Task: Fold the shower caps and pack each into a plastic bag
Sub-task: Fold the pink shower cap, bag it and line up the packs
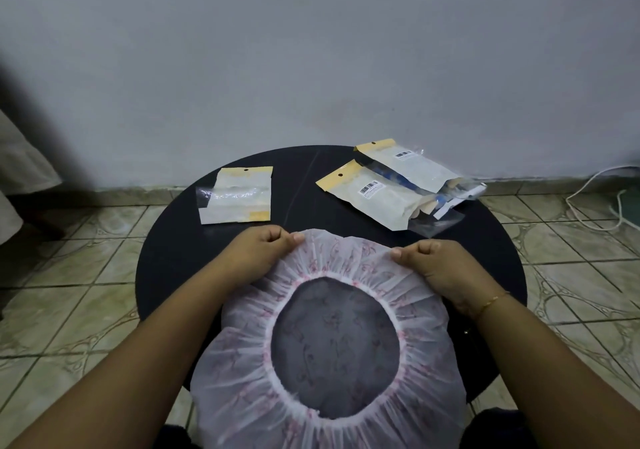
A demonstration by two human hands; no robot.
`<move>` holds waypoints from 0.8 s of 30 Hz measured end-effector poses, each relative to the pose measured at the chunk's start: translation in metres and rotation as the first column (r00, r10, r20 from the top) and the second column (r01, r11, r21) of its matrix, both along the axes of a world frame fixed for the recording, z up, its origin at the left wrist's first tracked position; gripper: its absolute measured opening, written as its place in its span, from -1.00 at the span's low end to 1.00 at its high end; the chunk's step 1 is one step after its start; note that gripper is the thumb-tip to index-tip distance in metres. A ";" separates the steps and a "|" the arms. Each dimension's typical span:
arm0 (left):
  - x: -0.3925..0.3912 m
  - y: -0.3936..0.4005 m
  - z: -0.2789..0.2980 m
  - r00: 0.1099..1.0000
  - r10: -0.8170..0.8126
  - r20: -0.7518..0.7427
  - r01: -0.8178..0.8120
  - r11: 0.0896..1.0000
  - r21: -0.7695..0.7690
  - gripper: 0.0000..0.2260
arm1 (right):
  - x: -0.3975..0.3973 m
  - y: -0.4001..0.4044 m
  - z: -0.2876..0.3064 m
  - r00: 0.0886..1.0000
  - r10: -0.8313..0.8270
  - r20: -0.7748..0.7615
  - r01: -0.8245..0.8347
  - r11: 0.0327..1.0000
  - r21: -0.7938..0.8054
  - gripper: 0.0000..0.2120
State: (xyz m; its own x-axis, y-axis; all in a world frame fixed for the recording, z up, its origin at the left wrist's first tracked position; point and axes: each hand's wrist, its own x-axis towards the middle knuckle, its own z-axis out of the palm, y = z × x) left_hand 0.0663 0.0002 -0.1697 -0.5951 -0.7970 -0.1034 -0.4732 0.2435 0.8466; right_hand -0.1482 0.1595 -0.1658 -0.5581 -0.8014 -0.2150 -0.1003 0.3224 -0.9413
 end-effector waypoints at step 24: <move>0.005 0.009 -0.008 0.982 0.165 0.089 -0.132 0.945 -0.299 -0.73 | -0.007 0.019 0.007 0.997 -0.064 -0.047 0.068 0.995 0.074 -0.80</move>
